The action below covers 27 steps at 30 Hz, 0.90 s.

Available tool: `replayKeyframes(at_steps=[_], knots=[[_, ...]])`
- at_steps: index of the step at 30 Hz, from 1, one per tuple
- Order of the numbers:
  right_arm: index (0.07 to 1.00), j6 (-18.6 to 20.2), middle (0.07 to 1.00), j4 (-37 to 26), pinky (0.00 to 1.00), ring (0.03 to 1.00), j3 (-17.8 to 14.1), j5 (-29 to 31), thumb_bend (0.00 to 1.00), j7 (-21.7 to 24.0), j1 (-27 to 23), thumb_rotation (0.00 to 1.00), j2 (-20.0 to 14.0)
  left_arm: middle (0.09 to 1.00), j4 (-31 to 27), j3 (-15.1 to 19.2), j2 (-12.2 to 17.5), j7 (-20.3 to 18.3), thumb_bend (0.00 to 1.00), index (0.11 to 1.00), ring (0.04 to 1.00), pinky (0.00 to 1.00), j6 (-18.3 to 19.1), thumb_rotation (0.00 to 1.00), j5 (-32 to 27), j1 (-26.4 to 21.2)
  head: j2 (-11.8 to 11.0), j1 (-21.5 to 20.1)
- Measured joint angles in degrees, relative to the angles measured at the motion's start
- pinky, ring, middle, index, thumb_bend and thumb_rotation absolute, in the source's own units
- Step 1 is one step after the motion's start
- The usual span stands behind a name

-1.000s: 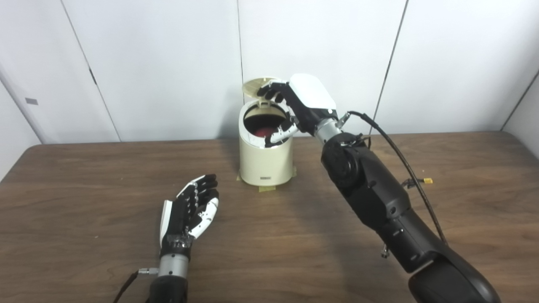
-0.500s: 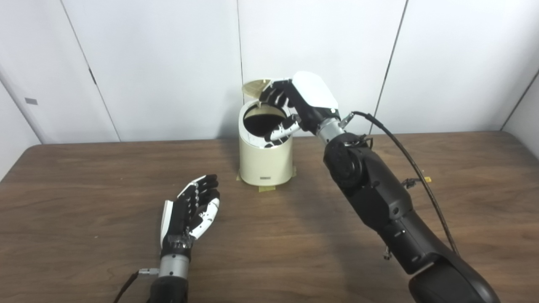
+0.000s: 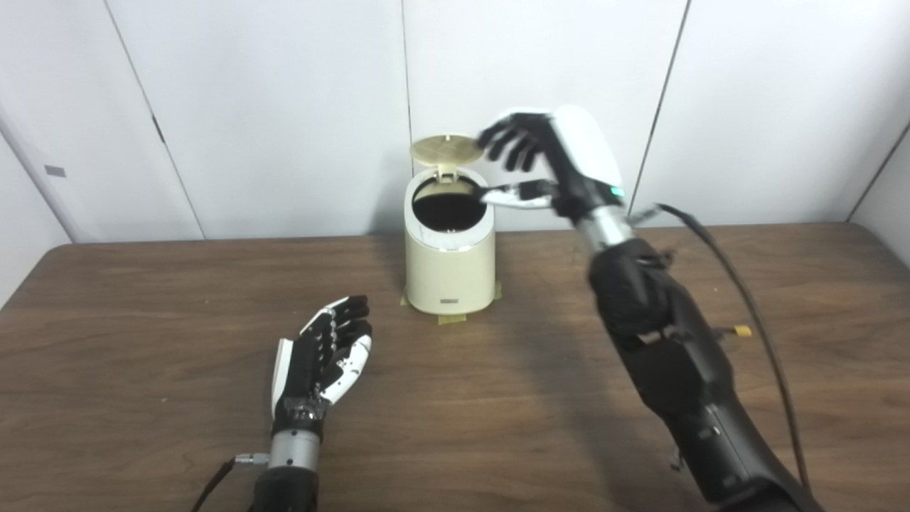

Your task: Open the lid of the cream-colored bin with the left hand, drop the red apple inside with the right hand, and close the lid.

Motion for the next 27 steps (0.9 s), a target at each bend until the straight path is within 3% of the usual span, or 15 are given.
replayKeyframes(at_steps=[5,9,11,12,14,17,20,23,24,27], knots=[[0.524,0.86,0.503,-6.35,0.33,0.432,-2.36,1.61,0.5,0.26,5.45,0.0,-0.35,0.76,0.2,0.24,-0.04,0.05,0.3,0.754,0.743,0.74,-0.01,0.29,-0.04,-0.14,0.0,0.09],[0.535,6.26,0.492,-11.81,0.4,0.425,-6.68,6.44,0.51,2.74,10.9,0.0,0.03,0.759,0.28,0.5,-0.06,0.06,0.29,0.755,0.743,0.74,-0.01,0.28,-0.18,-0.15,-0.18,0.0],[0.514,9.76,0.487,-13.37,0.45,0.526,-9.65,10.78,0.52,4.93,13.42,0.01,-0.14,0.764,0.32,0.71,-0.05,-0.06,0.3,0.76,0.749,0.75,-0.03,0.27,-0.68,-0.17,-0.26,-0.26],[0.506,12.21,0.595,-14.35,0.52,0.592,-10.94,13.5,0.51,6.37,14.74,0.08,-0.41,0.763,0.32,0.86,-0.03,-0.12,0.3,0.76,0.746,0.74,-0.09,0.27,-1.02,-0.17,-0.26,-0.26],[0.74,16.63,0.762,-16.4,0.67,0.733,-12.76,18.17,0.56,9.66,17.25,0.38,-1.48,0.76,0.32,0.88,0.07,-0.15,0.28,0.764,0.742,0.73,-0.17,0.28,-1.22,-0.18,-0.35,-0.88],[0.872,19.77,0.887,-18.84,0.82,0.866,-14.24,25.47,0.61,14.09,20.93,0.62,-3.21,0.76,0.32,0.79,0.25,-0.14,0.28,0.767,0.746,0.74,-0.01,0.28,-0.88,-0.24,-0.53,-1.05],[0.913,20.55,0.935,-19.76,0.88,0.927,-14.76,30.71,0.61,17.14,24.04,0.74,-4.3,0.78,0.29,0.49,0.5,-0.47,0.27,0.785,0.778,0.78,0.66,0.3,-0.39,-0.47,-0.7,-1.14],[0.916,21.23,0.936,-19.81,0.89,0.943,-15.24,33.04,0.58,17.3,26.07,0.87,-3.81,0.846,-0.09,0.31,1.61,-2.81,0.28,0.844,0.851,0.86,3.29,0.34,-1.11,-1.02,-1.14,-1.05],[0.92,21.3,0.943,-19.77,0.89,0.948,-15.38,33.46,0.55,16.98,26.66,0.95,-3.52,0.859,-0.65,0.31,2.29,-3.86,0.29,0.858,0.858,0.87,4.62,0.35,-1.49,-1.45,-1.14,-1.05],[0.932,21.29,0.956,-19.1,0.9,0.962,-15.36,34.03,0.55,16.28,27.41,0.99,-2.47,0.873,-1.24,0.31,3.86,-5.44,0.29,0.868,0.856,0.83,6.93,0.34,-1.72,-3.73,-1.58,-0.45]])
